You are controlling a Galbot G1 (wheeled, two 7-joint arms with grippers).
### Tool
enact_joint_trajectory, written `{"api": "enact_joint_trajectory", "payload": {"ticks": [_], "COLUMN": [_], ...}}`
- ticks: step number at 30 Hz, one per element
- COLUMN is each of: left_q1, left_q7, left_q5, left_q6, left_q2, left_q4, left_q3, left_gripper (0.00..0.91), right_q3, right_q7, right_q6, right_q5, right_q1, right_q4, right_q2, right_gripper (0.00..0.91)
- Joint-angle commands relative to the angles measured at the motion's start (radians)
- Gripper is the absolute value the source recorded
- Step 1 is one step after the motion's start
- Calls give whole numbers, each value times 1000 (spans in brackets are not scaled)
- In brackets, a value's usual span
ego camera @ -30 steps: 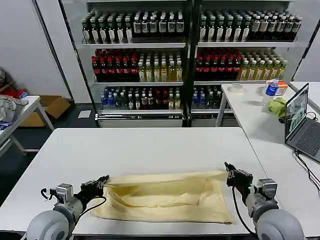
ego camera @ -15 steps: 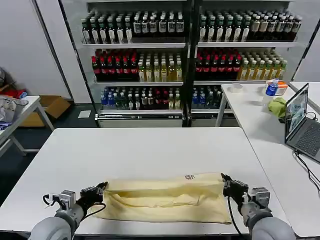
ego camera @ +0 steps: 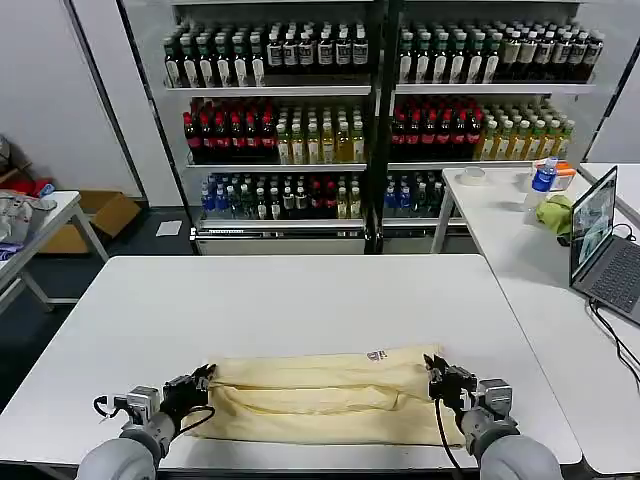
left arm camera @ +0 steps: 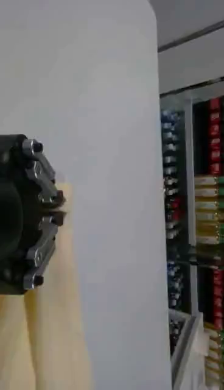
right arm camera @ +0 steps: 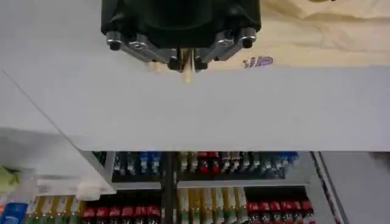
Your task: Fold and organize the clothes.
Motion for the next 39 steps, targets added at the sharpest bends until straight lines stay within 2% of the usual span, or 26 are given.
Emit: {"api": "enact_joint_trajectory", "payload": {"ticks": [1, 13, 21, 23, 24, 26, 28, 39], "left_q1": [34, 122, 134, 136, 136, 135, 139, 155], "left_q7": [-25, -88, -94, -93, -93, -94, -94, -85], "left_q5": [52, 88, 104, 101, 97, 88, 71, -7], "left_q6": [-40, -56, -52, -52, -53, -56, -58, -73], "left_q2": [-53, -155, -186, -186, -187, -188, -190, -210], "left_q4": [-22, -79, -65, -60, -52, -46, -47, -48], "left_q3": [-5, -26, -8, -6, -6, -8, -10, -21], "left_gripper": [907, 907, 907, 595, 292, 60, 10, 10], "right_q3": [-8, 32, 50, 52, 55, 57, 62, 68], "right_q7": [0, -2, 0, 0, 1, 0, 2, 9], "right_q6": [8, 10, 9, 9, 9, 9, 9, 10], "right_q5": [-24, -29, -26, -26, -26, -26, -26, -25], "right_q1": [-4, -27, -35, -39, -41, -42, -46, -49], "right_q4": [9, 39, 48, 50, 52, 53, 55, 64], "right_q2": [6, 10, 14, 15, 15, 15, 16, 20], "right_gripper": [907, 907, 907, 907, 907, 907, 907, 907]}}
